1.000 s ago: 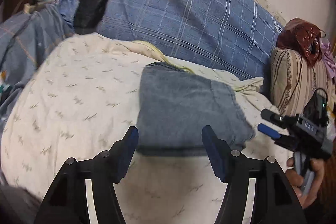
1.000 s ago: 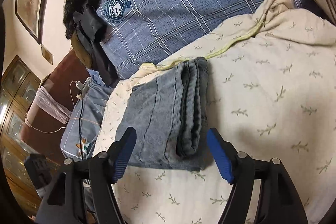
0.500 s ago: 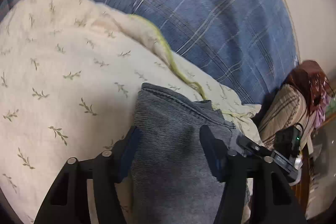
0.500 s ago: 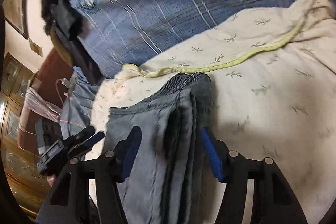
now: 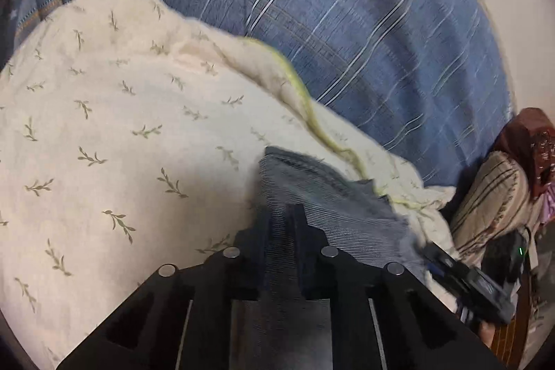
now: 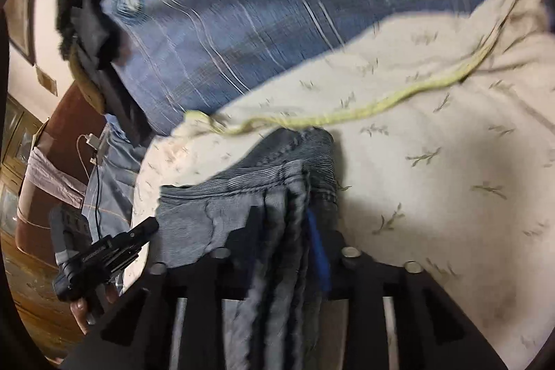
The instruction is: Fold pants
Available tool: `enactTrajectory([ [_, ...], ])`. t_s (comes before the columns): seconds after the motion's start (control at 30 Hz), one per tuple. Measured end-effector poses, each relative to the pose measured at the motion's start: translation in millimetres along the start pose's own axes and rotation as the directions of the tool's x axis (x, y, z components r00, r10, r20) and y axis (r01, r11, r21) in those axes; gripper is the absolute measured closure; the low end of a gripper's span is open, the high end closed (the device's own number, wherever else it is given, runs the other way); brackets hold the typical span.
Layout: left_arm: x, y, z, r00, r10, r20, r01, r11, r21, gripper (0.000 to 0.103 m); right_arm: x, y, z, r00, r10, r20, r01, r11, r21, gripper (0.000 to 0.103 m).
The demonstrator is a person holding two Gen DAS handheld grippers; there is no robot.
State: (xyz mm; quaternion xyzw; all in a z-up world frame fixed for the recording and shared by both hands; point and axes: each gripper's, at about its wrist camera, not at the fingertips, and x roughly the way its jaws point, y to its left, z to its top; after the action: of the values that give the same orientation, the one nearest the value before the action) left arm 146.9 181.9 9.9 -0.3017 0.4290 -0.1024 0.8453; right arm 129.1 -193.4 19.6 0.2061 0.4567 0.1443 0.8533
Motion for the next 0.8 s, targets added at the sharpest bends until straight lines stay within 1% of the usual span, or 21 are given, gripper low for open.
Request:
enactTrajectory([
  [0.03, -9.5, -5.4, -4.6, 1.000, 0.003, 0.023, -0.003, 1.000, 0.025, 0.070, -14.5, 2.9, -10.3, 0.999, 0.011, 0.030, -0.011, 1.000, 0.007, 0.039],
  [0.07, -19.3, -13.9, -10.7, 0.998, 0.023, 0.055, -0.027, 0.997, 0.070, 0.065, -26.4, 4.5, -22.2, 0.998, 0.028, 0.048, -0.028, 1.000, 0.010, 0.034],
  [0.1, -31.4, -19.4, -19.3, 0.996, 0.045, 0.076, -0.052, 0.994, 0.096, 0.061, -39.6, 4.9, -40.4, 0.997, 0.041, 0.059, -0.042, 0.999, 0.007, 0.034],
  [0.17, -52.7, -31.5, -44.2, 0.985, 0.100, 0.138, -0.122, 0.979, 0.163, 0.058, -56.8, 0.9, -70.7, 0.996, 0.014, 0.085, -0.016, 1.000, 0.017, 0.033],
  [0.2, -65.1, -34.6, -62.3, 0.977, 0.128, 0.172, -0.161, 0.968, 0.194, 0.055, -61.3, -1.5, -81.9, 0.996, 0.005, 0.089, -0.008, 1.000, 0.029, 0.033],
  [0.23, -73.4, -36.3, -77.1, 0.967, 0.151, 0.203, -0.195, 0.957, 0.217, 0.054, -65.1, -4.2, -94.5, 0.996, -0.002, 0.087, -0.001, 0.999, 0.044, 0.033],
  [0.3, -91.3, -41.0, -111.7, 0.943, 0.190, 0.272, -0.263, 0.929, 0.262, 0.053, -68.2, -5.7, -115.5, 0.998, -0.019, 0.062, 0.015, 0.998, 0.055, 0.033],
  [0.33, -96.9, -41.8, -125.5, 0.936, 0.200, 0.290, -0.279, 0.922, 0.267, 0.051, -67.8, -5.6, -119.1, 0.999, -0.021, 0.049, 0.018, 0.998, 0.059, 0.033],
  [0.4, -103.9, -45.4, -152.5, 0.930, 0.229, 0.287, -0.311, 0.907, 0.284, 0.049, -65.1, -2.7, -128.8, 0.999, -0.029, 0.015, 0.028, 0.998, 0.054, 0.033],
  [0.47, -105.2, -44.0, -170.9, 0.930, 0.263, 0.258, -0.335, 0.896, 0.291, 0.049, -65.8, 3.9, -135.3, 0.998, -0.059, 0.016, 0.058, 0.998, 0.023, 0.033],
  [0.5, -106.3, -42.6, -177.8, 0.930, 0.279, 0.241, -0.343, 0.894, 0.288, 0.049, -66.7, 8.5, -137.8, 0.998, -0.054, 0.018, 0.054, 0.999, 0.003, 0.033],
  [0.57, -110.0, -37.3, -188.1, 0.932, 0.289, 0.220, -0.342, 0.901, 0.268, 0.049, -64.2, 12.9, -141.6, 0.999, -0.046, 0.008, 0.046, 0.998, -0.035, 0.033],
  [0.63, -109.5, -36.7, -190.7, 0.931, 0.301, 0.205, -0.349, 0.899, 0.266, 0.049, -57.2, 17.4, -144.7, 0.994, -0.113, 0.010, 0.113, 0.989, -0.091, 0.033],
  [0.67, -104.8, -37.1, -192.3, 0.929, 0.318, 0.189, -0.361, 0.892, 0.274, 0.049, -52.8, 17.8, -144.9, 0.991, -0.131, 0.006, 0.131, 0.986, -0.105, 0.033],
  [0.7, -97.7, -36.8, -184.9, 0.927, 0.328, 0.183, -0.369, 0.887, 0.278, 0.049, -49.3, 18.3, -144.3, 0.990, -0.139, 0.003, 0.139, 0.984, -0.116, 0.036],
  [0.73, -93.9, -37.7, -184.3, 0.923, 0.338, 0.183, -0.379, 0.881, 0.283, 0.050, -45.5, 20.5, -142.8, 0.988, -0.157, 0.005, 0.156, 0.978, -0.138, 0.037],
  [0.77, -90.0, -37.8, -182.3, 0.918, 0.348, 0.188, -0.390, 0.877, 0.282, 0.050, -42.3, 23.2, -141.8, 0.985, -0.172, 0.006, 0.170, 0.972, -0.163, 0.048],
  [0.8, -86.5, -38.3, -179.1, 0.916, 0.350, 0.194, -0.393, 0.877, 0.277, 0.050, -37.1, 27.1, -139.3, 0.980, -0.200, 0.004, 0.197, 0.960, -0.200, 0.064],
])
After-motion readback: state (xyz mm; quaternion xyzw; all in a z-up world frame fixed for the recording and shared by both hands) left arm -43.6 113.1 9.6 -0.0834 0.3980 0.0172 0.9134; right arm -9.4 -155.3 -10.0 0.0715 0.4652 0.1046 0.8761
